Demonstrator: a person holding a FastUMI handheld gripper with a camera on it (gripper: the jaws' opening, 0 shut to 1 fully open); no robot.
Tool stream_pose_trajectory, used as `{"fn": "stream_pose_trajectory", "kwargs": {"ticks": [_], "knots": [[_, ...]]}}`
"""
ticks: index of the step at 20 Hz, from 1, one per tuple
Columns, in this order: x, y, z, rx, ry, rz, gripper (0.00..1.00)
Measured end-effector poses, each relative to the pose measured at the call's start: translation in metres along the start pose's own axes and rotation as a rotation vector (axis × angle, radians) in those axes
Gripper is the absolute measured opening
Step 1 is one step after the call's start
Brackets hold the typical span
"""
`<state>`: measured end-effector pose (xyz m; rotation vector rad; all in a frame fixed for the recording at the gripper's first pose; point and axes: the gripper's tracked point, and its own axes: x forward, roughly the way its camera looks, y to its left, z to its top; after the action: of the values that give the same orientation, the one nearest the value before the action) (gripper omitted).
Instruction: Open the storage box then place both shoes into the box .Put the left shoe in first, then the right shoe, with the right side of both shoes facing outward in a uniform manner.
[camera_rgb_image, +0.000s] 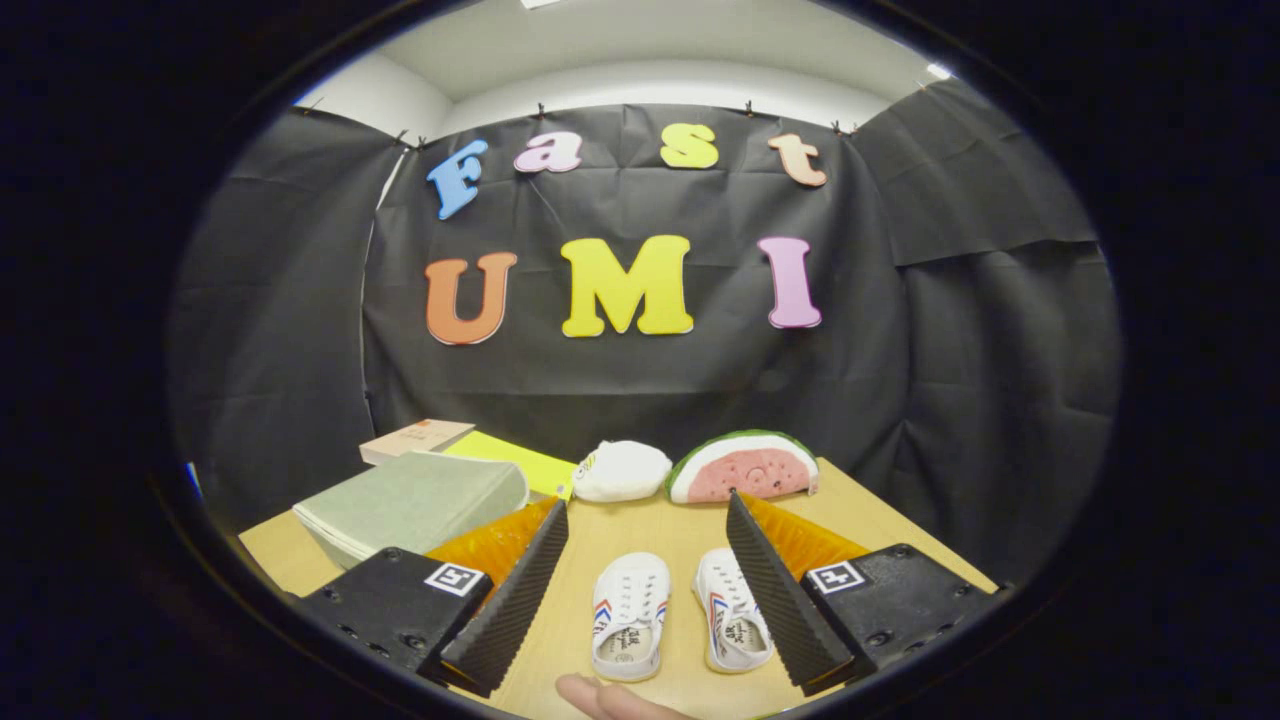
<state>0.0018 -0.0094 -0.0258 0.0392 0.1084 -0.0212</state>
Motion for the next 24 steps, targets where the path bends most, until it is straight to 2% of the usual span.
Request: {"fn": "stream_pose_trajectory", "kwargs": {"ticks": [5, 14, 18, 24], "knots": [[0.005, 0.004, -0.004, 0.015, 0.021, 0.028, 1.0], [0.001, 0.047, -0.022, 0.177, 0.196, 0.216, 0.99], [0.044, 0.081, -0.029, 0.286, 0.311, 0.375, 1.0], [0.081, 0.117, -0.031, 0.552, 0.495, 0.668, 0.99]]}}
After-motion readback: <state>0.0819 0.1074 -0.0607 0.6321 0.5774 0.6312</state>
